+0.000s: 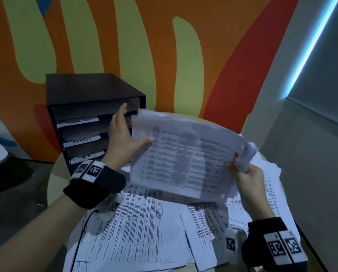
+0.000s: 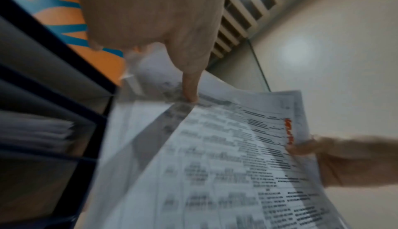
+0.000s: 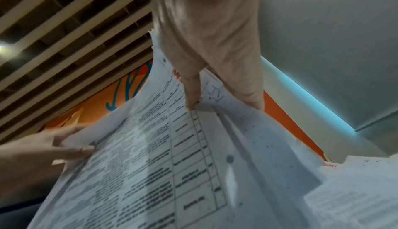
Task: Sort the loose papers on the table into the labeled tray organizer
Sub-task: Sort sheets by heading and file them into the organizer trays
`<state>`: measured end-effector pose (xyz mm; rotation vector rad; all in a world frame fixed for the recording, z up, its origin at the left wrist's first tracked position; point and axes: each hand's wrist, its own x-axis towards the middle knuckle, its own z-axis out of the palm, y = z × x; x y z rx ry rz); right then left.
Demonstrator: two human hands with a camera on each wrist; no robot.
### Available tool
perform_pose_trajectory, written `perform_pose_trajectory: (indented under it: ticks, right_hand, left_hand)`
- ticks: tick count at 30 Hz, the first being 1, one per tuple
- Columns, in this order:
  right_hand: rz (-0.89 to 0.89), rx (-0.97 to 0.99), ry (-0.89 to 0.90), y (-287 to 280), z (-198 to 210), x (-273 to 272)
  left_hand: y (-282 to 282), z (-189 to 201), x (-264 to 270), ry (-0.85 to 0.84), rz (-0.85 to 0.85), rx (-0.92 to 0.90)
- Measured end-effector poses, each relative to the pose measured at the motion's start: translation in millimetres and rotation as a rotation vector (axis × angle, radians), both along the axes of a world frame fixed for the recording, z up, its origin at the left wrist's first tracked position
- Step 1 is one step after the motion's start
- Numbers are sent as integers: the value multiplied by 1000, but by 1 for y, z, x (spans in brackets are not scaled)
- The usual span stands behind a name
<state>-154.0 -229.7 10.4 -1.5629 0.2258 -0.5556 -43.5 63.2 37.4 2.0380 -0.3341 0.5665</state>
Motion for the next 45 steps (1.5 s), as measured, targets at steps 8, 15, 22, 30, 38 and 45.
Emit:
perform_pose_trajectory:
  ticks: [8,15,22,30,38,45]
  right_hand:
    - [75,-19,-53,6,3,1]
    - [135,-176,175,9,-21,7]
    - [108,-55,55,16,-11,5]
    - [238,-79,197,16,-24,7]
    - [126,-181,198,25,-7,4]
    - [257,130,421,39,-5,12]
  left_hand:
    - [7,-12,-2,307,-439,-470]
    - [3,-55,0,470,-431,-517]
    - [4,-41,3,456,-365,-612]
    - [6,-57,-7,587,-411,-620]
    - [18,-38,-8,271,-246,-377]
    - [102,23,12,-380,417,282]
